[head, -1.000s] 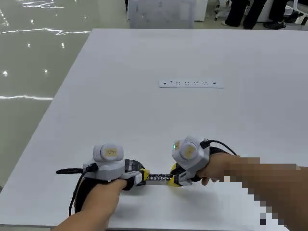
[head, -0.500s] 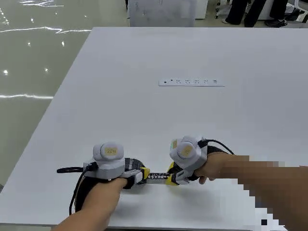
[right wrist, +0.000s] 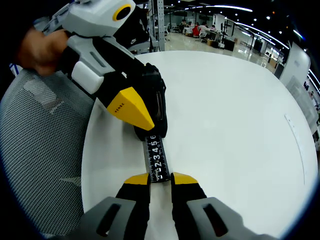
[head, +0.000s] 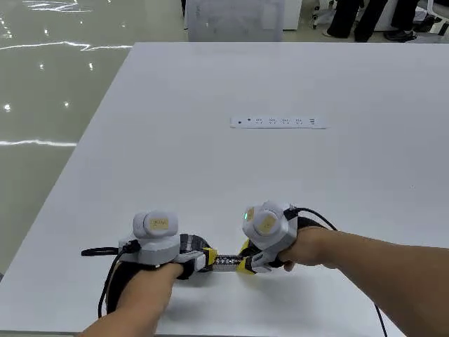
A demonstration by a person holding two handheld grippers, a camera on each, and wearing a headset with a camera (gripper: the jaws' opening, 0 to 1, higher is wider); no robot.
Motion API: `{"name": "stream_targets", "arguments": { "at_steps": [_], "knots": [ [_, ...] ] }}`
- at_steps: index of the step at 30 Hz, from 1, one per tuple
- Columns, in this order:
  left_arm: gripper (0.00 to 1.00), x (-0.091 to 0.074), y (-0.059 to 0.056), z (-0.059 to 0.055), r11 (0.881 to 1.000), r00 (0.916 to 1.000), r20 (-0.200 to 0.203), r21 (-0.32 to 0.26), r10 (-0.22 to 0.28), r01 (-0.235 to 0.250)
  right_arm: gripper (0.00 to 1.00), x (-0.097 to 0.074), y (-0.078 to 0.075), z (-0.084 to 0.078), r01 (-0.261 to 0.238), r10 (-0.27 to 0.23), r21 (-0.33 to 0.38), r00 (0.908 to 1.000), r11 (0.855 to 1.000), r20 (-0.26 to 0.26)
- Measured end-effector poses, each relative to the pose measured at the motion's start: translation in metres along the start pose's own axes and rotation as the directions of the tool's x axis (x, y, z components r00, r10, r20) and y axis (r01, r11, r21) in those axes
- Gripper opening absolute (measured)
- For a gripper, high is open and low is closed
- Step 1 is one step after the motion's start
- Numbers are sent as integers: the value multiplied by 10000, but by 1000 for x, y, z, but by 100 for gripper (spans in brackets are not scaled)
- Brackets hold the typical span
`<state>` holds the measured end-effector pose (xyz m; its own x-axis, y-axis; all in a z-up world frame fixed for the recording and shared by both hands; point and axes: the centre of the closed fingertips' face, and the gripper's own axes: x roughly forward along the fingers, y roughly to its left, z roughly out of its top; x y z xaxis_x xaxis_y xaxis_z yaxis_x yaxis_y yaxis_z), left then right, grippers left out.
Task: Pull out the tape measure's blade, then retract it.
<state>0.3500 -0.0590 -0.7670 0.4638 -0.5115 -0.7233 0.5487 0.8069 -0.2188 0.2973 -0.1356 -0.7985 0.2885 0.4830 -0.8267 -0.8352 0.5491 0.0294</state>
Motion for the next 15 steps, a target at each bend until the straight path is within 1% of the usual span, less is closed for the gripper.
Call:
{"name": "stream_targets", "arguments": {
  "at_steps": [15],
  "knots": [
    [58,0,-1,0,10000,9999,-92,-4,-94,94,14,7,3,11,-117,116,51,9996,9999,267]
  ]
}}
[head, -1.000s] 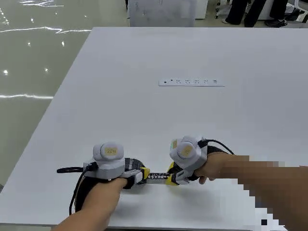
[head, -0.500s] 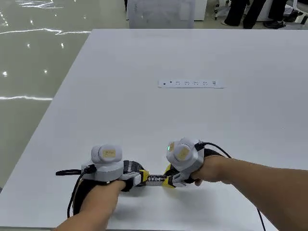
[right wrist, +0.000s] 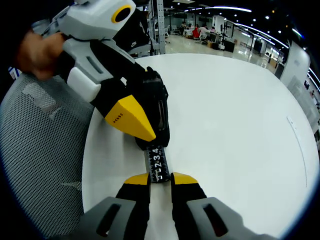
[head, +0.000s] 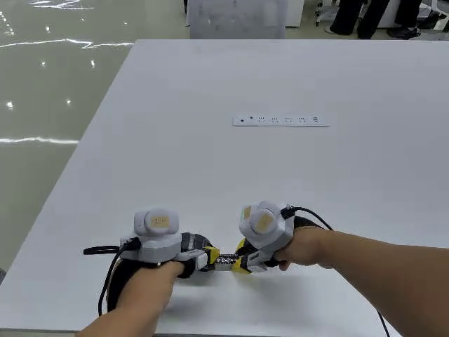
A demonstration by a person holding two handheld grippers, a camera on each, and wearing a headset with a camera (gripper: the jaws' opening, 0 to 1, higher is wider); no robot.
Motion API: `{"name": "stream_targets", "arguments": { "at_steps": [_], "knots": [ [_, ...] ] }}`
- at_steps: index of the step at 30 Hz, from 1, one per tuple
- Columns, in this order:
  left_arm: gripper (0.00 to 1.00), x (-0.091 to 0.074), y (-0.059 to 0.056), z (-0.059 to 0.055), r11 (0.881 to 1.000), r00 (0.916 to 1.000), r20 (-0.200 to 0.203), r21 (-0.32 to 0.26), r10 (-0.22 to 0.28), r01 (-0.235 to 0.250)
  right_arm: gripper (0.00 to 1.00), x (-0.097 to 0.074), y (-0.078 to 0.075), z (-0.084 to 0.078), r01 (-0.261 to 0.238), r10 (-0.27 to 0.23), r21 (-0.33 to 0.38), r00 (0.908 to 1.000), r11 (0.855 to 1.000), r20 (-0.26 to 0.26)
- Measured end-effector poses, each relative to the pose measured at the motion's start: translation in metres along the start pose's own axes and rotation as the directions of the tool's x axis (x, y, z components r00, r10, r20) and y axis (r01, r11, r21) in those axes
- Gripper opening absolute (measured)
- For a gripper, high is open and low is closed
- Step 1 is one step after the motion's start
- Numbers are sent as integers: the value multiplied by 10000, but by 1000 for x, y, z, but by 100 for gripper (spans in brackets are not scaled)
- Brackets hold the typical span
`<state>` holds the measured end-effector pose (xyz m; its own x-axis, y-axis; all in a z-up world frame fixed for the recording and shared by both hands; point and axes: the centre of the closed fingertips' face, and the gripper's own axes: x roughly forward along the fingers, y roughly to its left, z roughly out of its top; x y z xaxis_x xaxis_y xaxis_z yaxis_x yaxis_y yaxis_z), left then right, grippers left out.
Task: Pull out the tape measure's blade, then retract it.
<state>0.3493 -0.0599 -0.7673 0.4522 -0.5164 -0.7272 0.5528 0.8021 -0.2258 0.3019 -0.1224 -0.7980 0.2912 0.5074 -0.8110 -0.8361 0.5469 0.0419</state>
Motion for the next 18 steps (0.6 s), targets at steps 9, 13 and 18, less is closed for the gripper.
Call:
{"name": "stream_targets", "arguments": {
  "at_steps": [9,13,18],
  "knots": [
    [58,0,0,0,10000,10000,5,14,9,-9,14,7,2,9,-124,125,-245,9999,9996,59],
    [58,-1,0,0,10000,10000,5,10,1,-1,14,10,3,15,-165,166,-177,9998,9997,68],
    [58,-1,0,0,10000,10000,34,-30,-4,5,14,14,4,20,-194,196,-298,9998,9994,65]
  ]
}}
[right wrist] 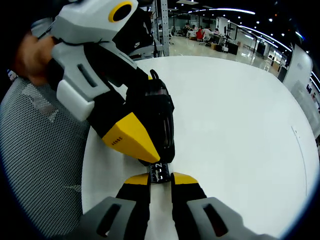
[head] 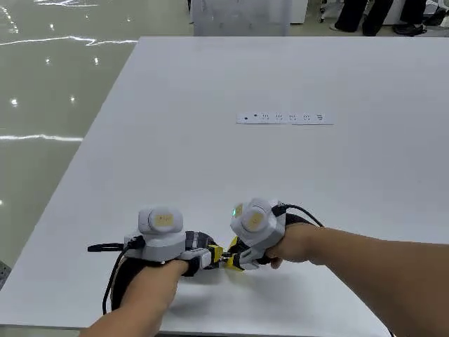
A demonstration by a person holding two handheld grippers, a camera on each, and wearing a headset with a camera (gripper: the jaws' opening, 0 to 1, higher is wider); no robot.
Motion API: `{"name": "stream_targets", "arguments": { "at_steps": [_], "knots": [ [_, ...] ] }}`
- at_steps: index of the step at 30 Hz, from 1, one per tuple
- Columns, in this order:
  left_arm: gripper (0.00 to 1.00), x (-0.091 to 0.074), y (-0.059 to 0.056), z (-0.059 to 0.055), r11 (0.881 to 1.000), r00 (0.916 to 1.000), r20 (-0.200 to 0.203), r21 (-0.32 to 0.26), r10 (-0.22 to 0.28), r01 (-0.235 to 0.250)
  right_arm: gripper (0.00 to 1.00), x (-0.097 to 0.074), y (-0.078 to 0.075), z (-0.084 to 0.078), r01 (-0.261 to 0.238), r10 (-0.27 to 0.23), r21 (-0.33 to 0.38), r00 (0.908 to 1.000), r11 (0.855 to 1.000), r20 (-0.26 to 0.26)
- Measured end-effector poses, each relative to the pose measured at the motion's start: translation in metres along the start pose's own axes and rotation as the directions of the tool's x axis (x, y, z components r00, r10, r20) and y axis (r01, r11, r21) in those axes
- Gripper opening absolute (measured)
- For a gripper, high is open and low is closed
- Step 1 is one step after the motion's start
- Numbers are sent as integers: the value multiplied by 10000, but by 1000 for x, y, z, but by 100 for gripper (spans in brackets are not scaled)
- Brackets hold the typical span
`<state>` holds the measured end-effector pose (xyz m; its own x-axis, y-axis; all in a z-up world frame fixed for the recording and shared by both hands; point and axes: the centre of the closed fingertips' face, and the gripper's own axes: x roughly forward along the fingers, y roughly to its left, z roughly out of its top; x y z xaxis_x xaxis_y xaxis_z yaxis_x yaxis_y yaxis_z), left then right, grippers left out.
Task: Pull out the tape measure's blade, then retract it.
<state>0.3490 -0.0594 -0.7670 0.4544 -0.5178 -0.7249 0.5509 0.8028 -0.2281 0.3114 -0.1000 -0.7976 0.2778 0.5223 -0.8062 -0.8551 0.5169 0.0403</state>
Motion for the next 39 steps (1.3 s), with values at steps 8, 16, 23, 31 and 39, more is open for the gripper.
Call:
{"name": "stream_targets", "arguments": {
  "at_steps": [8,16,23,31,39],
  "knots": [
    [58,0,0,0,10000,10000,14,25,-13,13,14,5,1,5,10,-9,-126,10000,9999,81],
    [59,0,0,1,10000,10000,62,-6,-10,10,14,1,-1,0,66,-65,-198,9999,9998,87],
    [59,0,0,0,10000,10000,57,-22,-20,20,14,3,0,3,34,-33,-192,10000,9998,67],
    [60,0,-1,0,9999,9999,94,81,-70,69,14,3,2,3,20,-19,-158,9999,9999,107],
    [60,-2,0,0,9974,9975,-107,-209,-698,696,17,2,3,-1,159,-159,55,9999,9999,43]
  ]
}}
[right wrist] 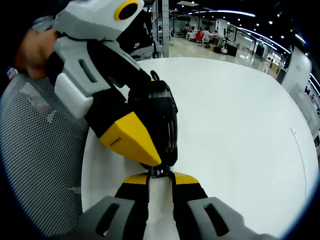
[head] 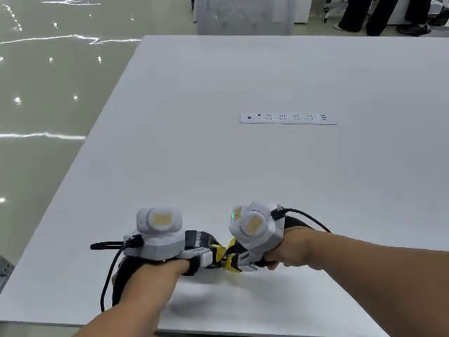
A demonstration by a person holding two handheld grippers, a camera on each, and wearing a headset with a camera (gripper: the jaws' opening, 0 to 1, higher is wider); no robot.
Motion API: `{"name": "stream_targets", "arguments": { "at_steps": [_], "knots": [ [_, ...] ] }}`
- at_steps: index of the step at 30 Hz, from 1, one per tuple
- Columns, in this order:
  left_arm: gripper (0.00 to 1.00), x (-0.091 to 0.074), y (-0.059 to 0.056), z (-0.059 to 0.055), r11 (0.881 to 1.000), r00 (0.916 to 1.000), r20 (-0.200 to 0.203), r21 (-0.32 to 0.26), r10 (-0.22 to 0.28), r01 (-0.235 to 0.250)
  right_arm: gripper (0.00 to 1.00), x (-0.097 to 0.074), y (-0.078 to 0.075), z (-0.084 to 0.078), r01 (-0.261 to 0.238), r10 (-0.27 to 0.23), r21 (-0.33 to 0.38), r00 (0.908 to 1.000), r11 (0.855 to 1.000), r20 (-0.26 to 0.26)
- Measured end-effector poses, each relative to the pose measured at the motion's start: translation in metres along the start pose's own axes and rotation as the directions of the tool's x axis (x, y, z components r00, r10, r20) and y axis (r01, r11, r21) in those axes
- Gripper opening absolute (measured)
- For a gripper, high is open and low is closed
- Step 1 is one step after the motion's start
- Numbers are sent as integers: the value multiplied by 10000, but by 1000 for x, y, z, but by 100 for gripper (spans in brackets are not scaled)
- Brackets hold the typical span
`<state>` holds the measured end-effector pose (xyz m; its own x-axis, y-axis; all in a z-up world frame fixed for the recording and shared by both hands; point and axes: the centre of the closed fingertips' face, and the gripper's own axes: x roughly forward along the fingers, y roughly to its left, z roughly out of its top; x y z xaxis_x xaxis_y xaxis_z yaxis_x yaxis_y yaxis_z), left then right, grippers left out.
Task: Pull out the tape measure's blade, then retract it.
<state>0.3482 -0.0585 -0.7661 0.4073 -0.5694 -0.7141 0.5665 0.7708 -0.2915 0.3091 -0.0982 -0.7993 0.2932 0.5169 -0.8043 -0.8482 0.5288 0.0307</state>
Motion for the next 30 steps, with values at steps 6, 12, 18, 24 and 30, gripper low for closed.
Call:
{"name": "stream_targets", "arguments": {
  "at_steps": [6,12,18,24,30],
  "knots": [
    [72,-8,4,2,9978,9980,-207,291,-597,603,26,-18,-2,-10,245,-250,371,9996,9990,112],
    [100,-17,0,8,9274,9855,224,3426,-1679,1502,33,-47,-2,-31,790,-809,511,9961,9956,358],
    [100,-27,5,14,9213,9707,807,3414,-2263,1864,49,-87,-13,-55,1674,-1762,1195,9821,9786,670],
    [100,-40,6,13,9135,9536,1009,3310,-2836,2367,58,-135,-18,-84,2622,-2888,2029,9505,9434,1148],
    [100,-47,22,16,9253,9583,1355,3238,-2517,1972,67,-160,-18,-117,3350,-3683,2361,9227,9122,1141]
  ]
}}
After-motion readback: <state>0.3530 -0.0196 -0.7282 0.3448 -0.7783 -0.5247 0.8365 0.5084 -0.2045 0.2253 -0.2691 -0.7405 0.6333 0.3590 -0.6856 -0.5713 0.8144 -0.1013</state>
